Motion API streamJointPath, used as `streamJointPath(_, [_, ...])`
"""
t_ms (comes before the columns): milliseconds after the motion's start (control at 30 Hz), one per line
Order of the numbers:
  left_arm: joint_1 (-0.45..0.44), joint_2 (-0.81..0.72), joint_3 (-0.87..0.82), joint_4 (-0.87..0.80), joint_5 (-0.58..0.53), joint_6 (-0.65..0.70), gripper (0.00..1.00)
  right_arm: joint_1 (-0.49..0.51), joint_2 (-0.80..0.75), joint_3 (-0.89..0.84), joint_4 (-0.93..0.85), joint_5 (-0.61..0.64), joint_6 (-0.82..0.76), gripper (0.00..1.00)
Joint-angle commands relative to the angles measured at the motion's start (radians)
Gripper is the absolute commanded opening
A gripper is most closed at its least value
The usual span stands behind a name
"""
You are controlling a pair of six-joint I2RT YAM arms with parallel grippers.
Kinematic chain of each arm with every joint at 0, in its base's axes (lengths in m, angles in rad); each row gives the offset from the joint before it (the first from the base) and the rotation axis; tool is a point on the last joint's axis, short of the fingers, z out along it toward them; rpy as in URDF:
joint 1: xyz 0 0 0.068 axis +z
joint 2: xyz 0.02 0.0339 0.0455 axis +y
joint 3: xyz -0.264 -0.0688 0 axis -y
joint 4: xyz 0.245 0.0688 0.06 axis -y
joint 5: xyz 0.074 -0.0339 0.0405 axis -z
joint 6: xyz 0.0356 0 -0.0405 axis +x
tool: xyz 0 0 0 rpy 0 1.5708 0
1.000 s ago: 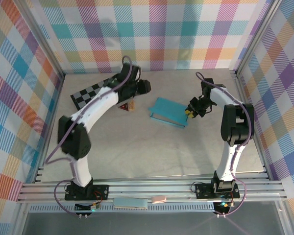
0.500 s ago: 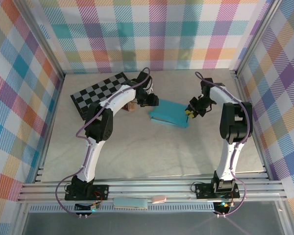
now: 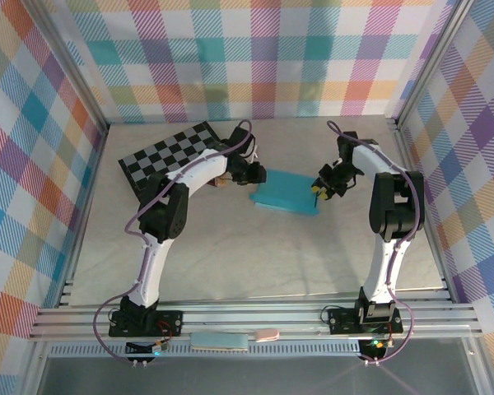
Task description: Fold the paper box
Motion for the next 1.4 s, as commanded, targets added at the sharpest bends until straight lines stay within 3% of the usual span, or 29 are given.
streamJointPath(0, [-0.017, -0.025, -0.060, -0.021, -0.006, -0.012, 0.28, 0.002, -0.008, 0.029, -0.059, 0.033, -0.041, 0.27])
streamJointPath(233, [-0.032, -0.035, -0.109, -0.019, -0.020, -0.005, 0.29, -0.001, -0.039, -0.004, -0.051, 0.055, -0.124, 0.45])
streamJointPath(400, [-0.034, -0.043, -0.128, -0.043, -0.038, 0.011, 0.32, -0.001, -0.021, -0.017, -0.042, 0.018, -0.172, 0.51])
streamJointPath(867, [-0.034, -0.039, -0.129, -0.099, -0.048, 0.048, 0.41, 0.000, 0.029, -0.042, -0.017, 0.040, -0.174, 0.39])
streamJointPath(1367, [-0.037, -0.050, -0.236, 0.037, -0.002, -0.026, 0.30, 0.002, 0.050, -0.073, 0.004, 0.025, -0.193, 0.33])
